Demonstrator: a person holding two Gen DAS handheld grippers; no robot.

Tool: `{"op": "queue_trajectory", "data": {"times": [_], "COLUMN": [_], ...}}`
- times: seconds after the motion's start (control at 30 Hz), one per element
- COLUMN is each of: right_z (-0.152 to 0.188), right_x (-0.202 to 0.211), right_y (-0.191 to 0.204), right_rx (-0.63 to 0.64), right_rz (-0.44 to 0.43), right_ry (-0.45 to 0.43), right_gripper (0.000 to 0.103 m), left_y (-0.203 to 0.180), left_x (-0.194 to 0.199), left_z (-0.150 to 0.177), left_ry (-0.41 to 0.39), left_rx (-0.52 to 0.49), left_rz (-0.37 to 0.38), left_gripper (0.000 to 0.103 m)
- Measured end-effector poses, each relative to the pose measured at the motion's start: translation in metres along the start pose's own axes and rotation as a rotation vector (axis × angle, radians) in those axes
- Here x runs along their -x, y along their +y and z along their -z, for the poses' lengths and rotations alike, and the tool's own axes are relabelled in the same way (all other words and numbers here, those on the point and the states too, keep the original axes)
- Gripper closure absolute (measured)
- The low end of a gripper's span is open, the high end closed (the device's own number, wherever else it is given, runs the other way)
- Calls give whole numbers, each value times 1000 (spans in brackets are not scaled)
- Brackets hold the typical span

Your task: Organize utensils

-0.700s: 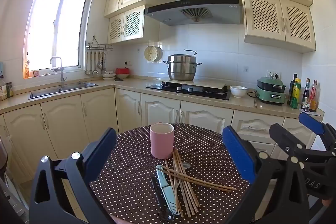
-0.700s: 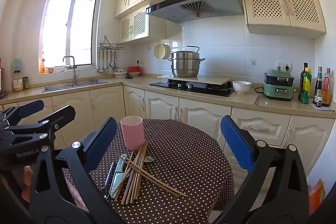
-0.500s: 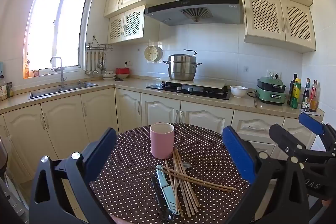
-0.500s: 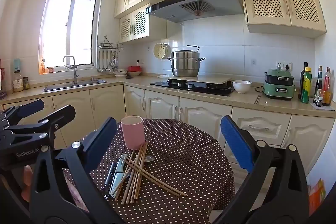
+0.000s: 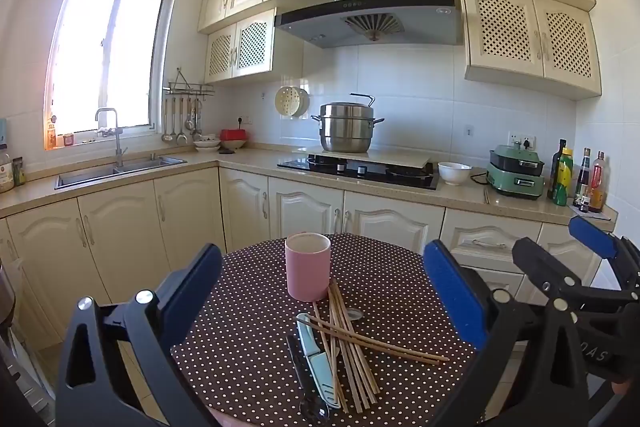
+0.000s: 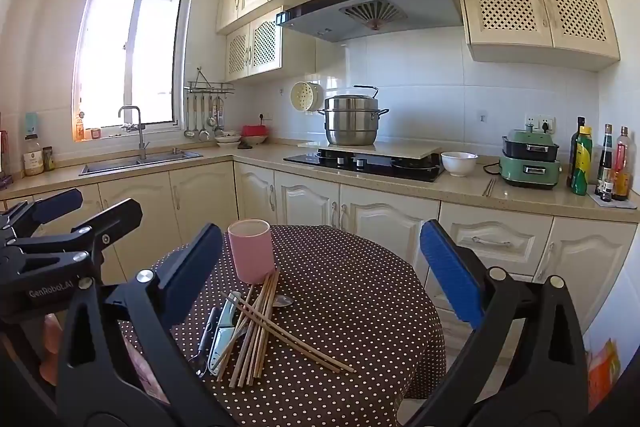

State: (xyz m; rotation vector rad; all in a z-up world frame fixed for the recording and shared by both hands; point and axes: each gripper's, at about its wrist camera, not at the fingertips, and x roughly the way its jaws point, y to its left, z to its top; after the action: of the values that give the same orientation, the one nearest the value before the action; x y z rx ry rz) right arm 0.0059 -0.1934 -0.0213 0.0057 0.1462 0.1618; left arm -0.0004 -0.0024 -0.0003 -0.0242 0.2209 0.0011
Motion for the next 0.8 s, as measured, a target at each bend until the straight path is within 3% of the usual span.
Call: {"op": "queue_trajectory", "data": {"times": [0.8], "right_z": [-6], "right_x": [2], "right_y": [-2], "right_rx": [-6], "right_rz": [-4], "right_ry": [5], "right_gripper": [6], "left_y": [0], "left_x": [0], "left_z": [0], "left_ry": [1], "left_rx": [0], "left_rz": [-1], "left_gripper": [4]}}
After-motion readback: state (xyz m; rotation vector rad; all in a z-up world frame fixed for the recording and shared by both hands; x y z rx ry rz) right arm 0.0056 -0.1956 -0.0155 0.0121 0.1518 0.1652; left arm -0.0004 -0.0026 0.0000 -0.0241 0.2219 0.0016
